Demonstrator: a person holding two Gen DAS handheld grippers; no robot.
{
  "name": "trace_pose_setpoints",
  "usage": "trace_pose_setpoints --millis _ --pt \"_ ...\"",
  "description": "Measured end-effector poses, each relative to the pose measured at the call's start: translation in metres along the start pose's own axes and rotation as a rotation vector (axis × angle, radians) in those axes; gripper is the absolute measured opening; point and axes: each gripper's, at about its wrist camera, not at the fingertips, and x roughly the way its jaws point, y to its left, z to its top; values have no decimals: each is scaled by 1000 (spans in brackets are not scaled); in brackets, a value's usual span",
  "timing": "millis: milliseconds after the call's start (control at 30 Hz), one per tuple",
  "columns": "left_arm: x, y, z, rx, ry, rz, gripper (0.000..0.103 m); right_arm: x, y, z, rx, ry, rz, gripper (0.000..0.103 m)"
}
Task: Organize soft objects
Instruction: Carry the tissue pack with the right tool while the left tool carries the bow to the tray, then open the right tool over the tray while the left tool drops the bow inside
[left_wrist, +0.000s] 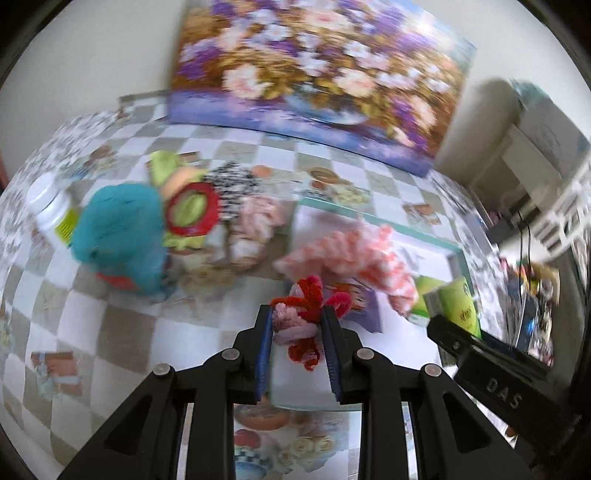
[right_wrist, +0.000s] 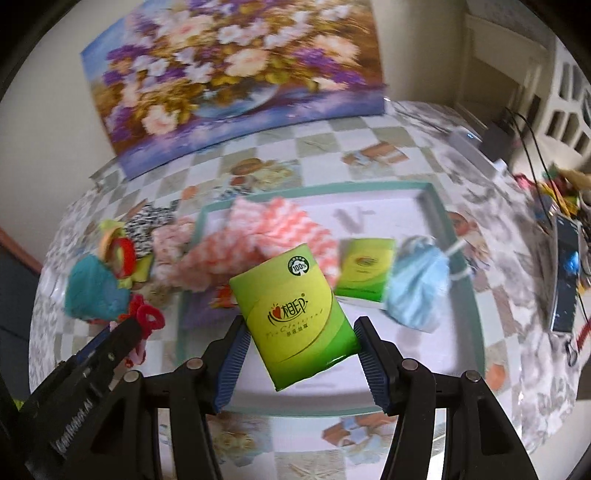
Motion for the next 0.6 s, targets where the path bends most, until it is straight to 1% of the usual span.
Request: trace_pose_setpoints --millis 133,267,367,500,600 --pt "9 -17 -5 72 28 -24 27 7 -15 1 40 35 -42 61" --pt "20 -25 -10 117 65 -23 27 14 -30 0 89 70 -54 61" --pt "25 -36 -14 158 85 -55 27 18 -38 -1 107 90 -69 61" --pt "29 -47 -17 211 99 -55 27 22 -42 -2 117 107 -79 62" --pt "33 -48 -18 214 118 -67 28 25 -43 -3 118 124 -90 62"
